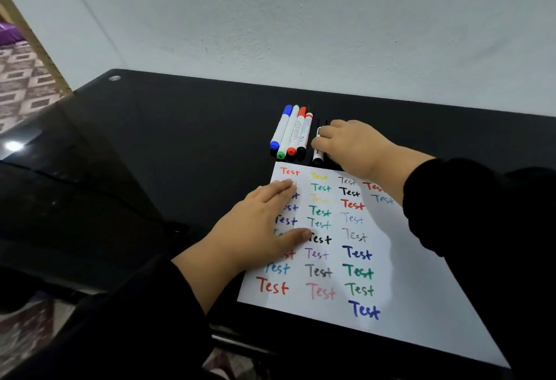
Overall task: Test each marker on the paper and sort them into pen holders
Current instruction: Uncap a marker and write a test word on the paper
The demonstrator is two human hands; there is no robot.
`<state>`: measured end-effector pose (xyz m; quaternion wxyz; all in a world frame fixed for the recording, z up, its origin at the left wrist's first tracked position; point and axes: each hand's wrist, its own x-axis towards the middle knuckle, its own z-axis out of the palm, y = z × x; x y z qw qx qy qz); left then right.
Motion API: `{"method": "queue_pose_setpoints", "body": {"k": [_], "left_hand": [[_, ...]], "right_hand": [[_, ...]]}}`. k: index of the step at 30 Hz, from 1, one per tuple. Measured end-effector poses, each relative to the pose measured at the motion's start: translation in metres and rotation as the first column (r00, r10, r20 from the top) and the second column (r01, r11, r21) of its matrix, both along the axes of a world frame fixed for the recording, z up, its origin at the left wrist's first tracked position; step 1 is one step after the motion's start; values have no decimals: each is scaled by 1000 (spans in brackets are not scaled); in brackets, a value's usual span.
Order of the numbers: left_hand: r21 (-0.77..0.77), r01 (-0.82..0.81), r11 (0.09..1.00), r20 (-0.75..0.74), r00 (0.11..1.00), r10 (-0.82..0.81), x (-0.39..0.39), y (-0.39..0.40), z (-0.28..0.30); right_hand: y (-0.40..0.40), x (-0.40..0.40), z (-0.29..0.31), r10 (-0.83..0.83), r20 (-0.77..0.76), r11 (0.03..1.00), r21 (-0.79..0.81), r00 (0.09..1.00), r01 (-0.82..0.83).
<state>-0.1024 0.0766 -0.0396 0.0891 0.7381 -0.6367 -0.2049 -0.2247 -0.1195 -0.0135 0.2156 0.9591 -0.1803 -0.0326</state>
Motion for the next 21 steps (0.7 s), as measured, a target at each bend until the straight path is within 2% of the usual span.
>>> {"method": "queue_pose_setpoints", "body": {"k": [3, 6, 9, 11, 13, 14, 16, 18, 21], "left_hand": [[16, -2, 1000, 2, 1000, 1, 0, 1, 0], [43, -4, 999, 4, 1000, 4, -1, 1, 2], [81, -6, 997, 23, 1000, 4, -3, 1, 8], [102, -6, 995, 55, 998, 0, -5, 2, 15], [99, -21, 995, 77, 997, 14, -9, 2, 22], [87, -44, 995, 68, 997, 38, -11, 3, 25], [39, -101, 994, 5, 995, 101, -18, 5, 30], [-28, -145, 989, -88, 986, 142, -29, 10, 33], [-132, -169, 977, -226, 965, 136, -44, 19, 35]], "right_hand": [[-1, -8, -5, 71, 164, 997, -53, 984, -63], [7, -21, -5, 131, 434, 991, -22, 891, -135], [34, -34, -5, 73, 566, 988, 70, 822, -135], [56, -44, -1, -34, 636, 984, 156, 771, -84], [80, -54, 5, -248, 713, 939, 343, 656, -18], [91, -59, 8, -370, 723, 884, 467, 583, -18], [115, -68, 13, -526, 736, 779, 618, 426, -105], [138, -77, 19, -618, 730, 711, 678, 292, -188], [163, -86, 23, -720, 672, 617, 734, 171, -284]]}}
